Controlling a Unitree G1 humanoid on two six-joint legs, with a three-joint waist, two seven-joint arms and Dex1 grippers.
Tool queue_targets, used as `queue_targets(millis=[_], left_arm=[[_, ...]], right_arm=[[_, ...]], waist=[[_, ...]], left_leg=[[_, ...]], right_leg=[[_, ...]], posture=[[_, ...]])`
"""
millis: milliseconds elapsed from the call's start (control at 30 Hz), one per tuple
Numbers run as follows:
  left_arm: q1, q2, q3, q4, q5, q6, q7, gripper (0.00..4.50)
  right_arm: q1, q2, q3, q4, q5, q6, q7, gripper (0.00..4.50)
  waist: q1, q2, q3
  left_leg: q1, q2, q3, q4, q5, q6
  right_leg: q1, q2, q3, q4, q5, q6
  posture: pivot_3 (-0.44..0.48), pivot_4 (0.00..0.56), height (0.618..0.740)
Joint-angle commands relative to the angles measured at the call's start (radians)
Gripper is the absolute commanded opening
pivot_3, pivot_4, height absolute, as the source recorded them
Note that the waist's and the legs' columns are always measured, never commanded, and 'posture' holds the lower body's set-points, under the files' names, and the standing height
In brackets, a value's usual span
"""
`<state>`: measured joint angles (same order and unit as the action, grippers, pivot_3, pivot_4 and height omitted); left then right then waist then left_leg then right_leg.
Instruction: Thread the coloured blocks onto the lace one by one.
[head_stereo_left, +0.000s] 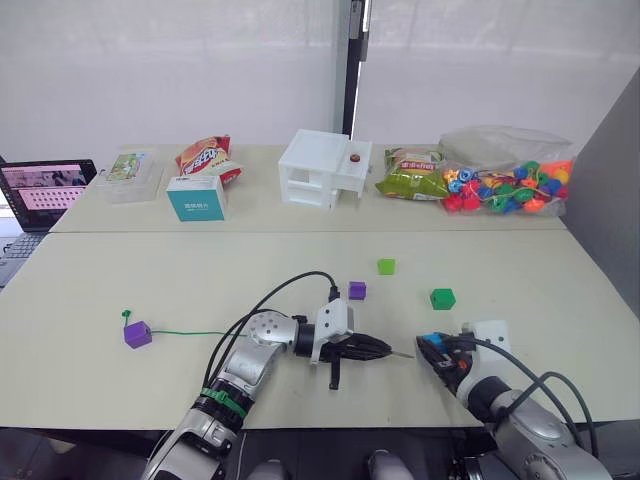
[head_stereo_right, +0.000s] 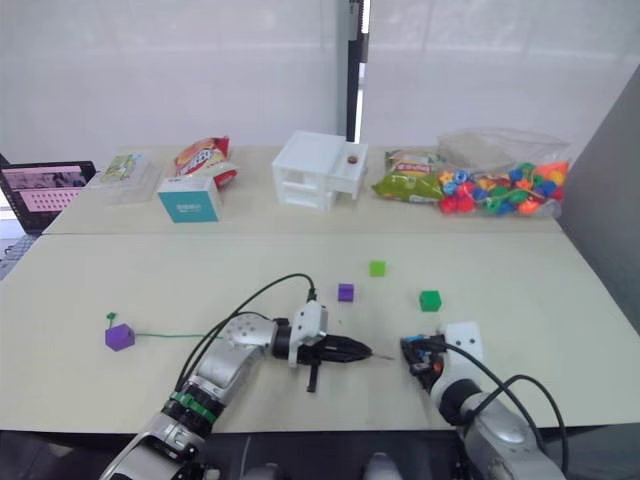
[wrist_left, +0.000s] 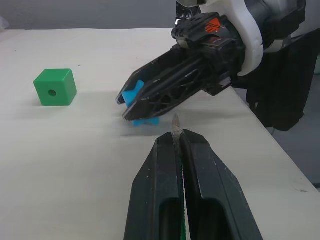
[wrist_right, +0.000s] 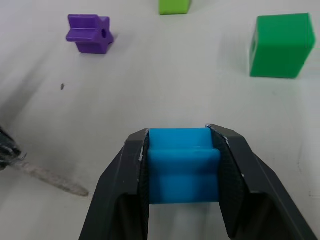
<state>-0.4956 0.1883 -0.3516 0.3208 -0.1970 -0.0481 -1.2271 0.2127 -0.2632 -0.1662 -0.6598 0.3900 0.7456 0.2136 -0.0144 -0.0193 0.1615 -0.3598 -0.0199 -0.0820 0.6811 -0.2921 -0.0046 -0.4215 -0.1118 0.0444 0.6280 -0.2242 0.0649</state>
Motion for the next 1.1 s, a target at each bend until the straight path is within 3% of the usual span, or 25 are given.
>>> queue_targets(millis=[33, 133, 200, 433, 500, 667, 800, 900, 1000, 1100], left_arm=[[-0.012, 0.001, 0.006, -0.013, -0.012, -0.011, -0.012, 0.0], [-0.01, 0.002, 0.008, -0.008, -0.008, -0.018, -0.009, 0.0], [-0.003, 0.006, 0.003, -0.016, -0.014, -0.004, -0.02, 0.0], [0.02, 0.008, 0.001, -0.028, -0.013, 0.001, -0.014, 0.0], [0.028, 0.006, -0.003, -0.041, -0.019, 0.02, -0.016, 0.0], [0.038, -0.001, -0.001, -0.052, -0.011, 0.017, 0.004, 0.0], [0.045, -0.013, 0.008, -0.055, -0.007, 0.012, 0.041, 0.0], [0.045, -0.014, 0.009, -0.057, -0.011, 0.015, 0.048, 0.0], [0.042, -0.008, 0.007, -0.058, 0.001, 0.022, 0.061, 0.0], [0.039, -0.003, 0.008, -0.057, 0.012, 0.017, 0.078, 0.0]], right_arm=[[0.011, 0.021, 0.005, -0.054, -0.027, -0.022, -0.05, 1.2], [0.047, 0.067, 0.0, -0.075, -0.022, 0.033, -0.111, 1.2], [0.05, 0.087, -0.019, -0.112, 0.017, 0.064, -0.119, 2.25], [-0.018, 0.05, -0.12, -0.169, 0.141, 0.161, -0.103, 4.49], [-0.049, 0.002, -0.192, -0.176, 0.207, 0.209, -0.079, 4.49], [-0.159, -0.307, -0.385, -0.086, 0.437, 0.31, 0.146, 4.49], [-0.163, -0.622, -0.231, -0.016, 0.343, 0.19, 0.446, 4.49], [-0.155, -0.717, -0.174, 0.03, 0.277, 0.102, 0.531, 4.49], [-0.254, -0.933, 0.072, 0.196, 0.004, -0.244, 0.811, 4.49], [-0.403, -0.979, 0.25, 0.357, -0.164, -0.463, 0.946, 4.49]], waist=[[0.0, 0.0, 0.0], [0.003, 0.0, 0.0], [0.003, 0.0, 0.0], [0.001, 0.0, 0.0], [0.001, 0.0, 0.0], [0.002, 0.0, 0.0], [0.001, 0.0, 0.0], [0.001, -0.001, 0.001], [0.001, 0.001, 0.001], [-0.005, 0.0, 0.001]], left_leg=[[0.0, 0.0, 0.0, 0.0, 0.0, 0.0], [0.0, 0.0, 0.0, 0.0, 0.0, 0.0], [0.0, 0.0, 0.0, 0.0, 0.0, 0.0], [0.0, 0.0, 0.0, 0.0, 0.0, 0.0], [0.0, 0.0, 0.0, 0.0, 0.0, 0.0], [0.0, 0.0, 0.0, 0.0, 0.0, 0.0], [0.002, 0.001, 0.0, -0.001, -0.001, 0.001], [0.002, 0.001, 0.0, -0.001, -0.001, 0.002], [0.002, 0.0, 0.002, 0.001, -0.001, 0.002], [0.003, 0.0, 0.003, 0.0, -0.001, 0.001]], right_leg=[[0.0, 0.0, 0.0, 0.0, 0.0, 0.0], [0.0, 0.0, 0.0, 0.0, 0.0, 0.0], [0.0, 0.0, 0.0, 0.0, 0.0, 0.0], [0.0, 0.0, 0.0, 0.0, 0.0, 0.0], [0.0, 0.0, 0.0, 0.0, 0.0, 0.0], [0.002, 0.0, 0.0, -0.002, 0.0, 0.0], [0.004, 0.001, 0.0, -0.002, 0.0, 0.0], [0.004, 0.001, 0.0, -0.003, 0.0, 0.0], [0.004, 0.0, 0.0, -0.003, 0.0, 0.0], [0.005, 0.0, 0.0, -0.006, -0.001, 0.001]], posture=[[0.0, 0.15, 0.74], [0.0, 0.15, 0.74], [0.0, 0.15, 0.74], [0.0, 0.15, 0.74], [0.0, 0.15, 0.74], [0.0, 0.15, 0.74], [0.0, 0.15, 0.74], [0.0, 0.15, 0.74], [0.0, 0.15, 0.74], [0.0, 0.15, 0.74]])
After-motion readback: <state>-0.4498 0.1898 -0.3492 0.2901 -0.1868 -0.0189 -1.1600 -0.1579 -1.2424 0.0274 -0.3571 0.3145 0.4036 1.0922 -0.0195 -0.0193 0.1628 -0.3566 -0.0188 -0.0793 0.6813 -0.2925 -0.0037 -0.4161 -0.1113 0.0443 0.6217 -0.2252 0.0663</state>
